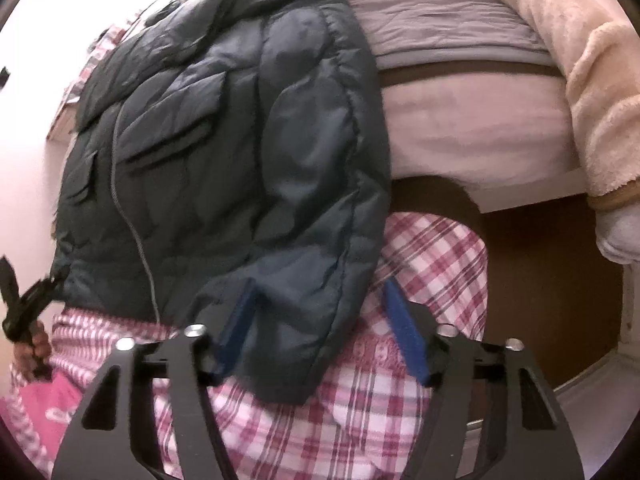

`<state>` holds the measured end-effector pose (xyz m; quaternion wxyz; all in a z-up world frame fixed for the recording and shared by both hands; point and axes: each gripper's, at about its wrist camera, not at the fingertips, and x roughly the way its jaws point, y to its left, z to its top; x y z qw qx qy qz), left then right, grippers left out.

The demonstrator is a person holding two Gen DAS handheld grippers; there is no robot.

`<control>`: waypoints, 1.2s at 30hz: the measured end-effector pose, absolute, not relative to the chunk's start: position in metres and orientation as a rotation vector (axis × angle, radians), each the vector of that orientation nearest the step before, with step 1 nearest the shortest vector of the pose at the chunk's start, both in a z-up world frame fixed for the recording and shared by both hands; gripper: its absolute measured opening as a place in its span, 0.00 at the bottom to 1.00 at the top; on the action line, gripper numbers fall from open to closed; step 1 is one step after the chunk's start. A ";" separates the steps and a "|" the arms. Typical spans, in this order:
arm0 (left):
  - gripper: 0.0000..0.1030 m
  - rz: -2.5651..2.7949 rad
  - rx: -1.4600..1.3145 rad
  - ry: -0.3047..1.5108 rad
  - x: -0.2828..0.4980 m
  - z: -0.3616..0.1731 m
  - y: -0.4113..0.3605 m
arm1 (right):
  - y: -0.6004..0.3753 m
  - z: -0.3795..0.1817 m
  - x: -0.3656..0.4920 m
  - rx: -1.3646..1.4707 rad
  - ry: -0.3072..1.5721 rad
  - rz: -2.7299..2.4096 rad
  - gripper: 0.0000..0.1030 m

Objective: Fold large clothes

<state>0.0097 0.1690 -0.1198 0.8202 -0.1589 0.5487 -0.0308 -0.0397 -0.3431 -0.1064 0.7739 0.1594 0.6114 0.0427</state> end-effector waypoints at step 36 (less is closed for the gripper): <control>0.09 -0.147 -0.312 0.727 0.315 0.119 0.154 | -0.406 0.112 0.233 0.537 0.759 0.208 0.08</control>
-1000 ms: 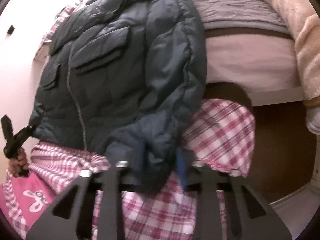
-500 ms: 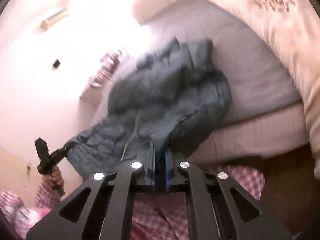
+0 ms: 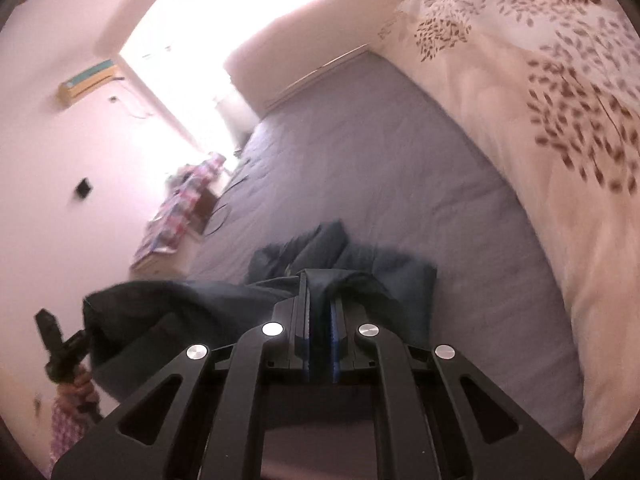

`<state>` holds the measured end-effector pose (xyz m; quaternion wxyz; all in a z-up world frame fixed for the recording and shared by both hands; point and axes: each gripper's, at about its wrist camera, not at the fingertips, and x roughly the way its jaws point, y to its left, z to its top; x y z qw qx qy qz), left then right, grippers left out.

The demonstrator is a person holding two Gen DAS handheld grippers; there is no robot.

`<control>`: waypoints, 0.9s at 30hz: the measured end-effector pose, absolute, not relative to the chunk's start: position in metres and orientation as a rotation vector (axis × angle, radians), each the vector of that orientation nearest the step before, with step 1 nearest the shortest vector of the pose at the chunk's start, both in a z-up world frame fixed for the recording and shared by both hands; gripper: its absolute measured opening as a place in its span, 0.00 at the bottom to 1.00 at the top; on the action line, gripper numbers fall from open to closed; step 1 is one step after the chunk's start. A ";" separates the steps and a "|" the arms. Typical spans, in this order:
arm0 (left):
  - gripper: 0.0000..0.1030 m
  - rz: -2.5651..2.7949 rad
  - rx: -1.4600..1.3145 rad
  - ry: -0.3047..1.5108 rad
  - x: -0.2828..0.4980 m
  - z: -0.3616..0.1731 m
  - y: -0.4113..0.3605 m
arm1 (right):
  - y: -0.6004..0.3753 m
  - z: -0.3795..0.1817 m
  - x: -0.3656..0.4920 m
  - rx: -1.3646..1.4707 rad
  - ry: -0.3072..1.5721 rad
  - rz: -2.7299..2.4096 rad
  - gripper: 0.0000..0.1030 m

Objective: Fold large clothes

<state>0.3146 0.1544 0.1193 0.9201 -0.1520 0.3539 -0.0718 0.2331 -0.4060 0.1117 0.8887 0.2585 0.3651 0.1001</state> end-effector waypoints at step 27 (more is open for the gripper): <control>0.78 0.089 -0.553 0.757 0.444 -0.001 0.179 | -0.424 -0.043 0.417 0.750 0.949 0.057 0.60</control>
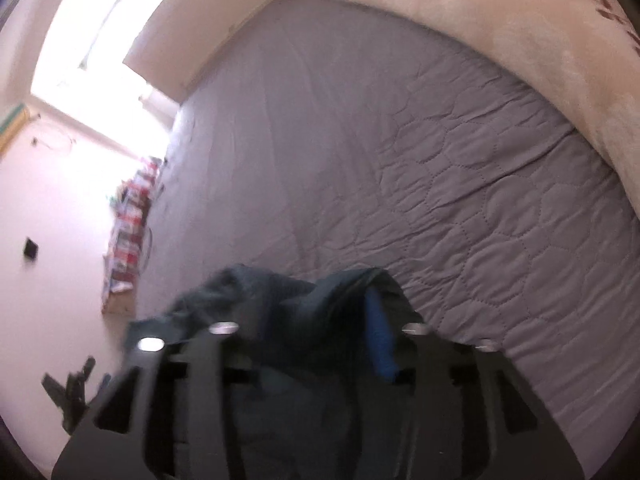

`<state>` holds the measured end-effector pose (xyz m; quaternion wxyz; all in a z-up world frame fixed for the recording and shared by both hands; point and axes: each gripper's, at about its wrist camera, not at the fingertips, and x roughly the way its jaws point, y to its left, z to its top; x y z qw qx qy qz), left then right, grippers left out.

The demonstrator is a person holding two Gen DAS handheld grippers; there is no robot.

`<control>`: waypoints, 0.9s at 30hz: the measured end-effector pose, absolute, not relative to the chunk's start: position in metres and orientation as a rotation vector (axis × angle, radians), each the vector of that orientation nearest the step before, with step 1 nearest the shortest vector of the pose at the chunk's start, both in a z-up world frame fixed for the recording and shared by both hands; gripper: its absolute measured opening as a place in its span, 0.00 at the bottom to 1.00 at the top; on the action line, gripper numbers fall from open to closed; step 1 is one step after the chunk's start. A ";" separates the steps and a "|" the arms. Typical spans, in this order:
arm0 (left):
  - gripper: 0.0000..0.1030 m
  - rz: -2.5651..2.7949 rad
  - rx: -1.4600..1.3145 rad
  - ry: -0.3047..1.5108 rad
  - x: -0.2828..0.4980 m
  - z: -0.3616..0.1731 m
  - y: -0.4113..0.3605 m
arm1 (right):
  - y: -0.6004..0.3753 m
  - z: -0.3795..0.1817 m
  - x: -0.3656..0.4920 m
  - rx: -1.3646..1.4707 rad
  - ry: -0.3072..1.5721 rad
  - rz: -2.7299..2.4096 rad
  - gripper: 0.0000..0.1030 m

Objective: Fold large clothes

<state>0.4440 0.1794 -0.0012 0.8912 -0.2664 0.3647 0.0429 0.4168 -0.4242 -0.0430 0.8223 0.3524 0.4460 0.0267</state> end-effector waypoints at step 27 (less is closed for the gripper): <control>0.85 0.089 -0.744 0.943 0.269 -0.088 0.184 | -0.183 -0.081 0.396 0.111 1.082 0.183 0.20</control>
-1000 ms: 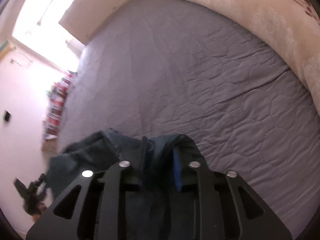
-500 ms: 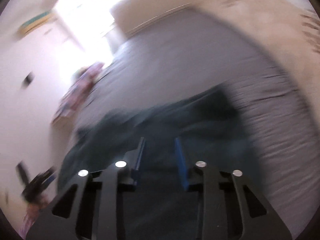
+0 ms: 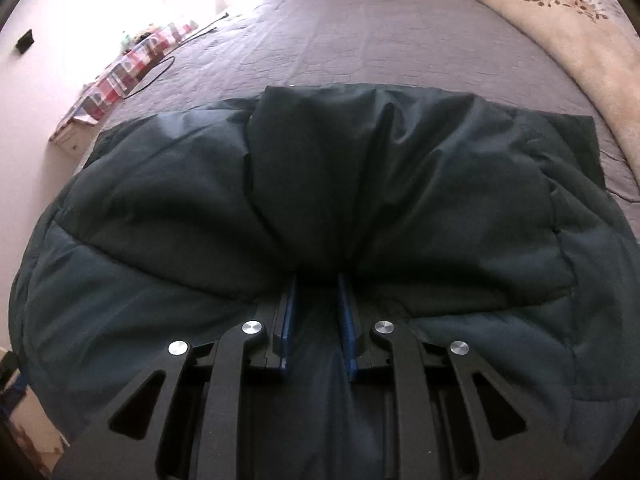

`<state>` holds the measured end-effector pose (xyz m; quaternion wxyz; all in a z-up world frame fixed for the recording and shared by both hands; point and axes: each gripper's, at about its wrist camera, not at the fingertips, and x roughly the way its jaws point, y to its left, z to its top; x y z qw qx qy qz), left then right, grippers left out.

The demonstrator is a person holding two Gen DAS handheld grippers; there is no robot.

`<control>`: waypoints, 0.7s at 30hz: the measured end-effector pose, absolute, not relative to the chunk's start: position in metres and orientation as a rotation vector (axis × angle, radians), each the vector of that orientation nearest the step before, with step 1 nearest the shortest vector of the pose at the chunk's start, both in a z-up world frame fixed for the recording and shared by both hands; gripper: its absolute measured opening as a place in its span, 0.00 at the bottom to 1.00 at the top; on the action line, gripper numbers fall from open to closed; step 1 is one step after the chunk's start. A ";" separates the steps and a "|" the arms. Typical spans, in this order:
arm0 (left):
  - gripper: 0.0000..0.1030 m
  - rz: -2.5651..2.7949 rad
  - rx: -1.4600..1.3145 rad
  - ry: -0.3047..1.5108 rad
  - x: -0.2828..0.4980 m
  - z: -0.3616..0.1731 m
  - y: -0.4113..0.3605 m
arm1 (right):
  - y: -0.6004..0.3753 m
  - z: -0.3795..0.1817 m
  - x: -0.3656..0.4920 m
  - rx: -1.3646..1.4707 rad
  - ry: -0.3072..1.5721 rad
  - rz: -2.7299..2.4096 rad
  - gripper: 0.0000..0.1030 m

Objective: Fold large clothes

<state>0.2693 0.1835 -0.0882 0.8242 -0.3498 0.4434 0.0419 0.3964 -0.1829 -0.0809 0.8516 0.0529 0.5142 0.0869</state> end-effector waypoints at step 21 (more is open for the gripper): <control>0.51 0.104 -0.899 0.919 0.303 -0.109 0.147 | -0.385 -0.108 0.194 0.827 0.982 0.045 0.80</control>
